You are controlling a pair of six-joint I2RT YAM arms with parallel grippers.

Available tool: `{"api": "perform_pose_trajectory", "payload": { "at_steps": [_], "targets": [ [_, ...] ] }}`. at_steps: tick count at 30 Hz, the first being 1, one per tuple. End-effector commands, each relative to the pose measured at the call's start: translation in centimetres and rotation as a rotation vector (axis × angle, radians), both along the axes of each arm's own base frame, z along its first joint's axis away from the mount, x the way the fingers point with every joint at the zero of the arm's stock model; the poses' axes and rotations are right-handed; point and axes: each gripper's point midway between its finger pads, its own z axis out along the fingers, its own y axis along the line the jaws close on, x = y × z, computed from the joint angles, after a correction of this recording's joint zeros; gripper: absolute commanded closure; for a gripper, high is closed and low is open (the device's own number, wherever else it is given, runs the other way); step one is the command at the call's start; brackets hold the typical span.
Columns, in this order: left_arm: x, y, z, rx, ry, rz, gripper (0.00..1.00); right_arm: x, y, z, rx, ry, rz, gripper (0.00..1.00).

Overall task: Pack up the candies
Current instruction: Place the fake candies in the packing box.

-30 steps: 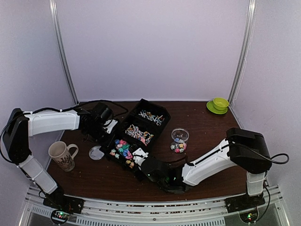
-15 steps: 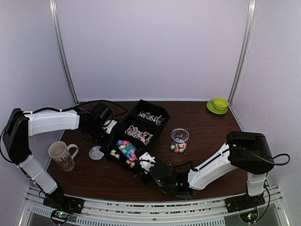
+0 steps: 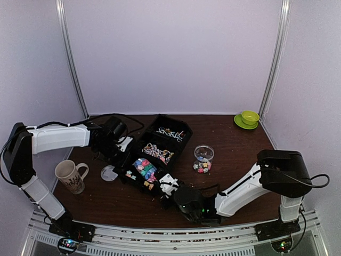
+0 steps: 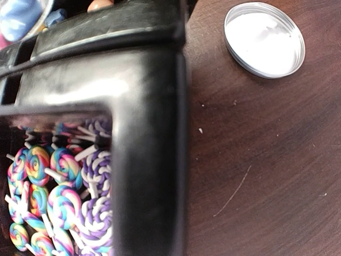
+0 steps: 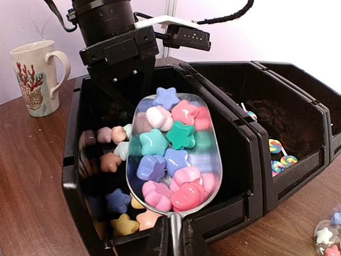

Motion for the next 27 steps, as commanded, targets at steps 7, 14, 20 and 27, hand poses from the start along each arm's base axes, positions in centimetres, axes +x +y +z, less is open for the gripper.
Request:
{"api": "perform_pose_trajectory", "payload": {
  "at_steps": [7, 14, 20, 27],
  "targets": [
    [3.6, -2.5, 5.1, -0.159, -0.156, 0.0, 1.0, 0.8, -3.0, 3.8, 0.081, -0.076, -0.076, 1.0],
    [3.6, -2.5, 5.0, -0.157, -0.154, 0.0, 1.0, 0.8, -3.6, 4.9, 0.072, -0.086, -0.086, 1.0],
    [3.6, -2.5, 4.9, -0.153, -0.151, 0.0, 1.0, 0.8, -5.5, 7.3, 0.059, -0.115, -0.106, 1.0],
    [3.5, -2.6, 4.8, -0.156, -0.143, -0.003, 1.0, 0.8, -8.5, 8.5, 0.03, -0.097, -0.139, 1.0]
  ]
}}
